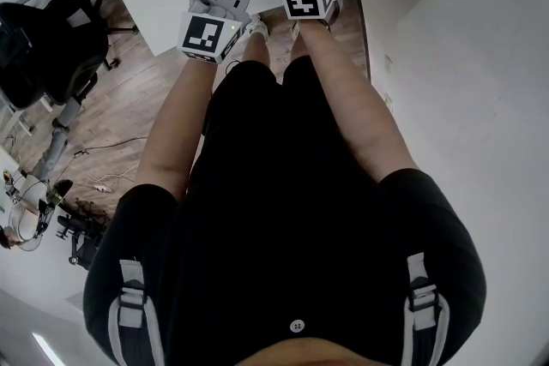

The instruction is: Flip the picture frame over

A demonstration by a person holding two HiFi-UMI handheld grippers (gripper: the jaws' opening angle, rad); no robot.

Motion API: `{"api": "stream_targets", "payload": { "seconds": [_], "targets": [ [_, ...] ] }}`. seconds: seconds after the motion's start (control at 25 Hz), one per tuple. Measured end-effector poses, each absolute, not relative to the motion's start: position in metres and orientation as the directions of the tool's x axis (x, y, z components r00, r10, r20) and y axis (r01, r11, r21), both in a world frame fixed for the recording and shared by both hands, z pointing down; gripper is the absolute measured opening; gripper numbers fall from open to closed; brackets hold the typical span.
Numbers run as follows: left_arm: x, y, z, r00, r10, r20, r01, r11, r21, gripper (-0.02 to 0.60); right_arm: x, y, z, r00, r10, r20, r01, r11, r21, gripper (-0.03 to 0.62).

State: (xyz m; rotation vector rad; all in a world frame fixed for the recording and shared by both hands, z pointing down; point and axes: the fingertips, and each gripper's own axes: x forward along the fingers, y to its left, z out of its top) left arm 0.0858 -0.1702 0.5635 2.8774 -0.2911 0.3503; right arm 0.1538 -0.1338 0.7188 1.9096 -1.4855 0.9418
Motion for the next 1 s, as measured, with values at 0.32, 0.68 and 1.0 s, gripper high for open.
{"api": "stream_targets", "payload": {
  "seconds": [0.32,0.68,1.0],
  "targets": [
    [0.070,-0.175,0.567,0.950,-0.163,0.265,-0.221,-0.953,0.205,0.002,0.152,-0.133,0.723,0.205,-0.578,0.790,-0.959,-0.278,0.045,0.075],
    [0.056,-0.180,0.559,0.951,-0.180,0.253,-0.234,-0.951,0.201,0.002,0.147,-0.132,0.714,0.193,-0.597,0.779,-0.955,-0.298,0.008,0.049],
    [0.058,-0.182,0.537,0.954,-0.195,0.229,-0.240,-0.952,0.189,0.002,0.150,-0.137,0.689,0.151,-0.639,0.754,-0.951,-0.303,-0.067,0.050]
  ]
}}
